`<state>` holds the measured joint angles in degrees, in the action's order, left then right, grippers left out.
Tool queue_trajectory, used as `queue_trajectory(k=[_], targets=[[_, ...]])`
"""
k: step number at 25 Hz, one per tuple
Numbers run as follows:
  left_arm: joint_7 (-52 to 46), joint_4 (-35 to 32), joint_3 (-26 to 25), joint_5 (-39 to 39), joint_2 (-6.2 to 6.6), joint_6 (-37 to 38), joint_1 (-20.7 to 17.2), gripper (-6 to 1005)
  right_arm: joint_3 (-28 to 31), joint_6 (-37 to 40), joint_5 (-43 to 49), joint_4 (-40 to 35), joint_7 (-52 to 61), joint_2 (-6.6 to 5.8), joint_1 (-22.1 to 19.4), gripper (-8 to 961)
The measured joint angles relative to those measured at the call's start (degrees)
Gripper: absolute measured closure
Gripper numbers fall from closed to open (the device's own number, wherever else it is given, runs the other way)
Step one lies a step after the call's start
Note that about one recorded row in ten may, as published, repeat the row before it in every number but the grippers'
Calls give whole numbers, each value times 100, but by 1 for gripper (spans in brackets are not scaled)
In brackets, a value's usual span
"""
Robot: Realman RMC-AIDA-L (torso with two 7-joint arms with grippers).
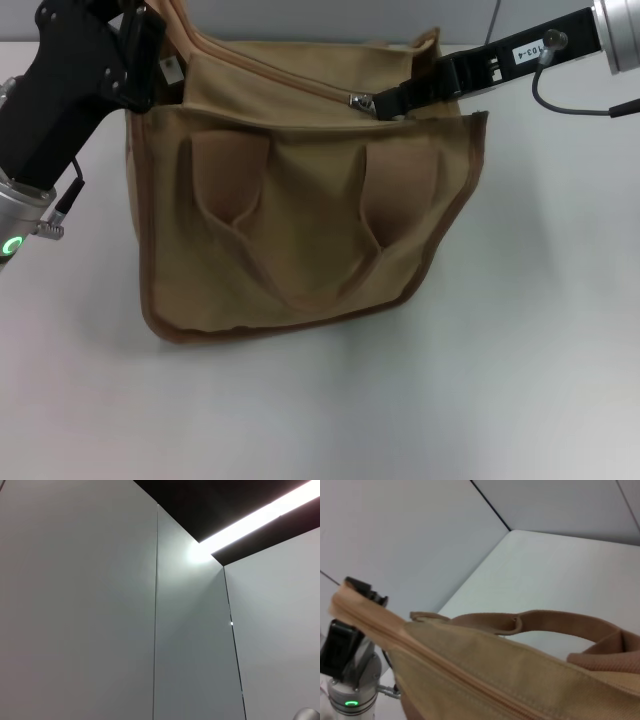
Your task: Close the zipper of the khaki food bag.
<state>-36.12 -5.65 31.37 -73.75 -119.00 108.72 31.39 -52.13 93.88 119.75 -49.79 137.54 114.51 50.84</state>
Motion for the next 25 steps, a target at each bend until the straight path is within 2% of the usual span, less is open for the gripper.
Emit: queue_trajectory(k=[5,8,15,19,23,25], targets=[[0,11,-2,1,0,-1,-2,966,-8,44,-54,-112,-118,36,-80,929],[0,18,-19,2,0,-10,-11,966,-8,28,-55,-362,-152,99,-218,950],[0,20,-46,8,11,-62,-44,965,-8,-147,54,-1055,-88,222,-661,915],[0,21,-46,9,18,-83,-64,965,24,-301,411,-1610,-5,354,-1002,895],[0,19,-49,8,23,-122,-83,965,67,-276,330,-1807,-52,381,-1196,875],[0,17,-52,11,25,-153,-93,965,163,-175,8,-1807,-277,385,-1295,864]])
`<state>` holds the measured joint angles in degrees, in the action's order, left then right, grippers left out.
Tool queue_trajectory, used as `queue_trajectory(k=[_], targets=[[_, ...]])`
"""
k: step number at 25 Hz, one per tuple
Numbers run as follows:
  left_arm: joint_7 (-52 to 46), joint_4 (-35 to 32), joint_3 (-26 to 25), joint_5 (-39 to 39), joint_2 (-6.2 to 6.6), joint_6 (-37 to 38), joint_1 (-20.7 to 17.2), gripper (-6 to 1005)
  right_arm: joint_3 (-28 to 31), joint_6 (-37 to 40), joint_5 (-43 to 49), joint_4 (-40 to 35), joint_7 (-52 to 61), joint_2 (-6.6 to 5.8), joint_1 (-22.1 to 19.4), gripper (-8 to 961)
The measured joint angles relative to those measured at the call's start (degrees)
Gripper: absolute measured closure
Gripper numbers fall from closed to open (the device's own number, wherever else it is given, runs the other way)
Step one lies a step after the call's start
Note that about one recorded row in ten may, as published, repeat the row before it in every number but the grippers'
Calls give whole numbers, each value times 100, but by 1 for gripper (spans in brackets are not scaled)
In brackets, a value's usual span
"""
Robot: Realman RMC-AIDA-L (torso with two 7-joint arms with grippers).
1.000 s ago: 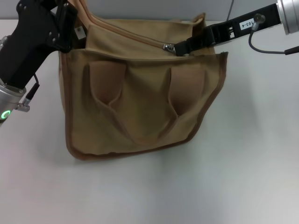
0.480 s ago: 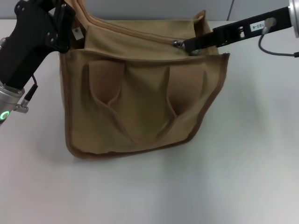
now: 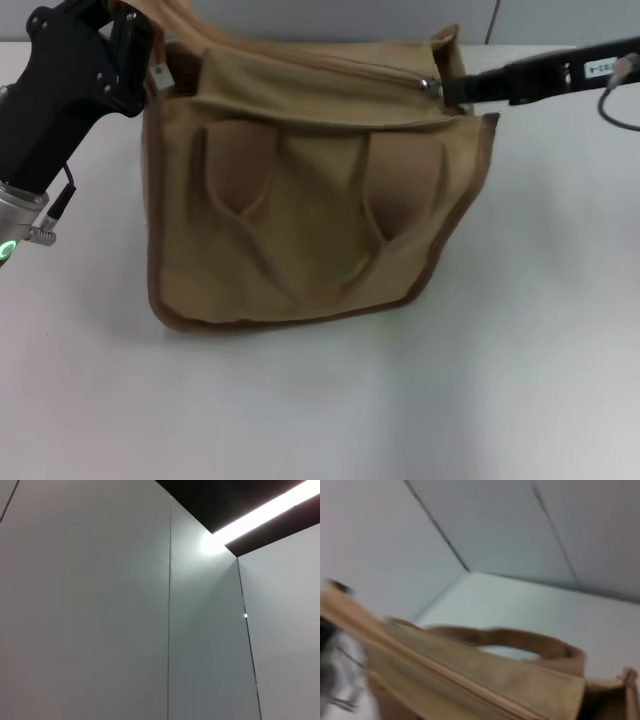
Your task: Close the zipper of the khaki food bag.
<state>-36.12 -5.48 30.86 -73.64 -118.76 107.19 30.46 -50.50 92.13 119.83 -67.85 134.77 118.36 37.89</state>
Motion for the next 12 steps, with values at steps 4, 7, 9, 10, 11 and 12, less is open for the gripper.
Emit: queue_trajectory(k=[4,7,9,10,11,12], targets=[[-28,9,30,-12,-3,-104,-40,965,373,232,-996,317,-737,-43,-208,844],[-306,-35,27,-16,6,-291,-154,965,668,291,-1631,827,-1439,-135,-358,829],[-507,-105,25,-18,16,-405,-239,965,765,373,-2058,1231,-2045,-215,-480,819],[-636,-163,34,-27,23,-454,-295,965,782,420,-2243,1411,-2349,-245,-543,814],[-734,-216,46,-40,29,-486,-339,941,790,482,-2472,1607,-2736,-270,-621,809],[-883,-299,68,-67,40,-505,-407,917,798,552,-2697,1788,-3145,-287,-696,804]])
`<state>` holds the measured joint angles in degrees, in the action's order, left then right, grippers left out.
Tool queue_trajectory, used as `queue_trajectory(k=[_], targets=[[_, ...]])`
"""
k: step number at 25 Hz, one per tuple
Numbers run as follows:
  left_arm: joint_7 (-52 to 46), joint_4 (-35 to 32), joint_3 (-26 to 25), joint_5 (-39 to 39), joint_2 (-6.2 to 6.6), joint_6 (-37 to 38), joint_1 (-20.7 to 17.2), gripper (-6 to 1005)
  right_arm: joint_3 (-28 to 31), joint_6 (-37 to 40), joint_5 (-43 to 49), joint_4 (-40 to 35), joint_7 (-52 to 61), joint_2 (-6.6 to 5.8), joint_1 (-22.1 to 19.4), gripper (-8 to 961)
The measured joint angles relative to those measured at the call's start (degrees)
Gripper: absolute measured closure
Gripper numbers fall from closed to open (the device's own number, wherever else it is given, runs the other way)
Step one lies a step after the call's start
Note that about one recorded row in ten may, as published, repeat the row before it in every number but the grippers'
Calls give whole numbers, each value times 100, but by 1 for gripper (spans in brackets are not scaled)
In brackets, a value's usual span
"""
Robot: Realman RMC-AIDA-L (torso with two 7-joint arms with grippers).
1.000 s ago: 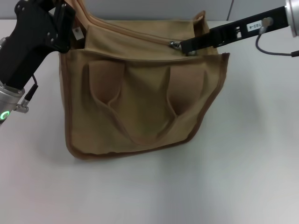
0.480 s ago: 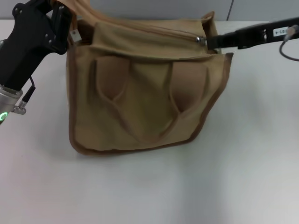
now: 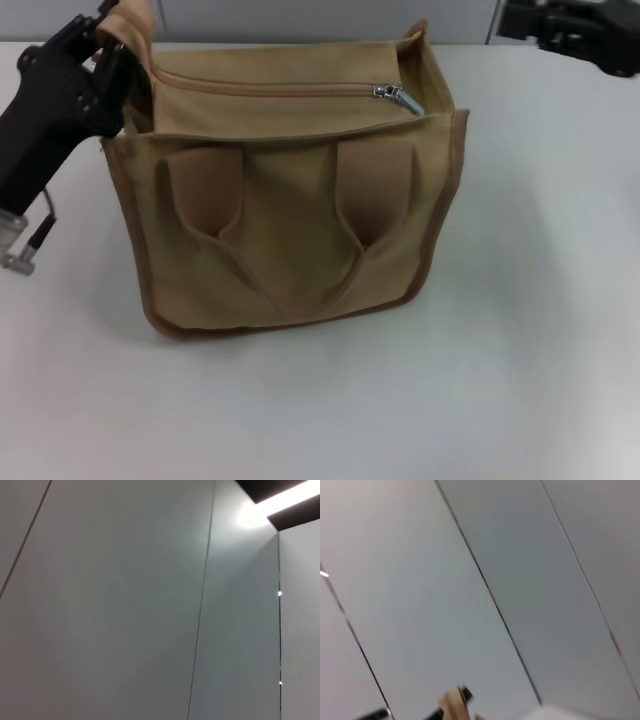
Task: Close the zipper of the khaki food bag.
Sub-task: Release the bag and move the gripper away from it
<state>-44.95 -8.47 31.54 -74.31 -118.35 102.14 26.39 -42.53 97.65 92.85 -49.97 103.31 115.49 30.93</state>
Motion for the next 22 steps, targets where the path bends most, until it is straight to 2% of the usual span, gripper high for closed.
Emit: queue_trajectory(k=[1,6,8,11,13,14,16,17,20,22], targets=[[-239,-156,26,-57,7,-26,-79,893,-2,67,-169,159,-330,0,-69,799],[-1692,-1075,78,-525,49,-105,-403,773,-40,493,-396,832,-1872,27,-204,567],[-2292,-1411,81,-775,148,-42,-503,704,-107,657,-302,992,-2321,38,-208,488],[-3103,-1883,81,-1193,388,113,-598,601,-167,763,-1,1063,-2643,84,-218,369],[-3516,-2181,69,-1486,541,205,-664,519,-168,859,219,1063,-2765,112,-222,362],[-3516,-2181,69,-1486,541,205,-664,471,-169,911,314,1064,-2814,120,-225,358],[-3872,-2479,59,-1872,788,342,-747,374,-169,977,475,1071,-2884,136,-225,351],[-3952,-2552,65,-1994,869,422,-759,326,-172,994,531,1073,-2902,148,-224,347],[-4057,-2705,60,-2360,1091,842,-766,281,-252,1015,679,1075,-2941,197,-220,347],[-4039,-2733,55,-2488,1194,1125,-767,250,-488,1020,734,1082,-2970,206,-219,347]])
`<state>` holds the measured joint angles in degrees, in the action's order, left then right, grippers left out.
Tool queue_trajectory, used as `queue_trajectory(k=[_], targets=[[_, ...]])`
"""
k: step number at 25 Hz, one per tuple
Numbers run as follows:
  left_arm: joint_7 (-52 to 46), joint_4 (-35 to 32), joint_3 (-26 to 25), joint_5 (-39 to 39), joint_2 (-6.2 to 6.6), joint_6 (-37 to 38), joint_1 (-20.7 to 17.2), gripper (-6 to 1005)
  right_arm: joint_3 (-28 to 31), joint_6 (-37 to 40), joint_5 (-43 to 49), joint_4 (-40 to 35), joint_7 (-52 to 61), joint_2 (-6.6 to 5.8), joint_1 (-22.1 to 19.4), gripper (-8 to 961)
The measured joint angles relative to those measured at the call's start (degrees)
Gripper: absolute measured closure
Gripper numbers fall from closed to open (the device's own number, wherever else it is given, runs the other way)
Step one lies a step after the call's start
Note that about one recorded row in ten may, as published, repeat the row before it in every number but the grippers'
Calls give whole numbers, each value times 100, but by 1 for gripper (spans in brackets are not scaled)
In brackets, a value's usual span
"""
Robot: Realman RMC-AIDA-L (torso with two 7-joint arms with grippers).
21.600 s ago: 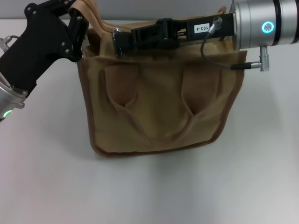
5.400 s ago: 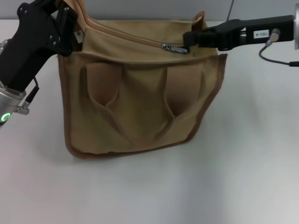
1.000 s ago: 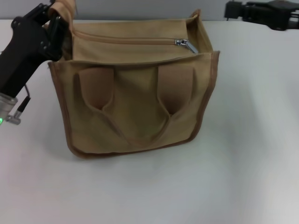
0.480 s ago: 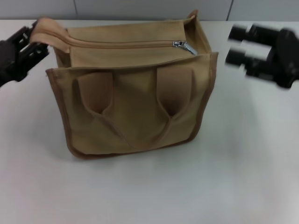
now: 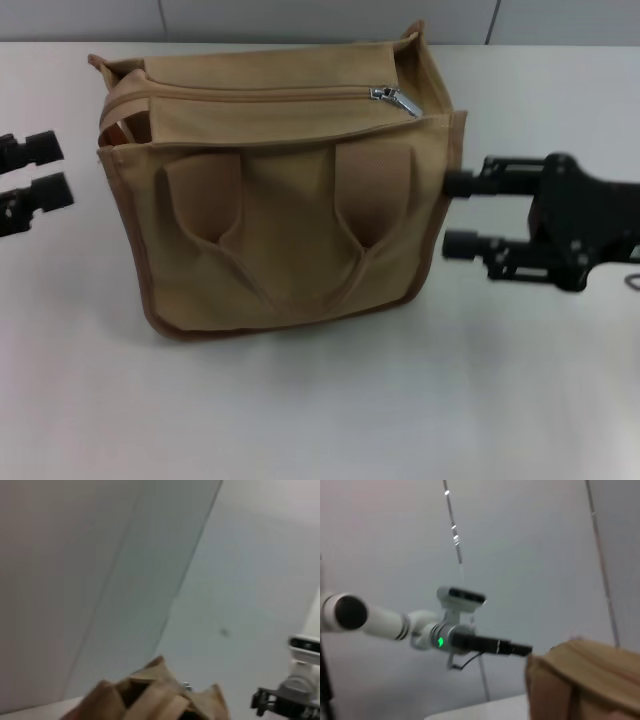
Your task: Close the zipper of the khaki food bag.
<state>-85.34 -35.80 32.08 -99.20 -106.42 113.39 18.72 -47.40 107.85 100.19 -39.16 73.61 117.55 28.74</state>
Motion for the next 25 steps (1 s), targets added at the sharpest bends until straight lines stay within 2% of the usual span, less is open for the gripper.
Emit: queue_trajectory(k=[3,6,11,14,15,16,18,19,22,25], targets=[[53,-9,83,64,-11,158,-19,238,-207,-4,42,9,-46,12,3,347],[159,-37,369,99,-125,172,4,242,-454,-70,226,81,-156,85,20,347],[456,8,1119,101,-370,175,156,243,-480,-262,414,421,-424,134,99,346],[456,8,1119,101,-370,175,156,243,-497,-406,446,667,-632,143,140,346],[551,12,1295,101,-428,178,168,243,-532,-446,451,746,-693,144,147,346],[934,39,1957,96,-659,177,174,243,-583,-490,454,808,-745,145,152,346],[934,39,1957,96,-659,177,174,243,-724,-608,455,912,-851,150,157,346],[1395,182,2374,-12,-869,86,219,243,-809,-689,456,981,-925,156,160,346],[1841,543,2388,-179,-972,-142,295,243,-958,-952,456,1218,-1146,168,162,346],[2118,936,2377,-223,-978,-477,366,243,-982,-1105,439,1501,-1381,176,192,347]])
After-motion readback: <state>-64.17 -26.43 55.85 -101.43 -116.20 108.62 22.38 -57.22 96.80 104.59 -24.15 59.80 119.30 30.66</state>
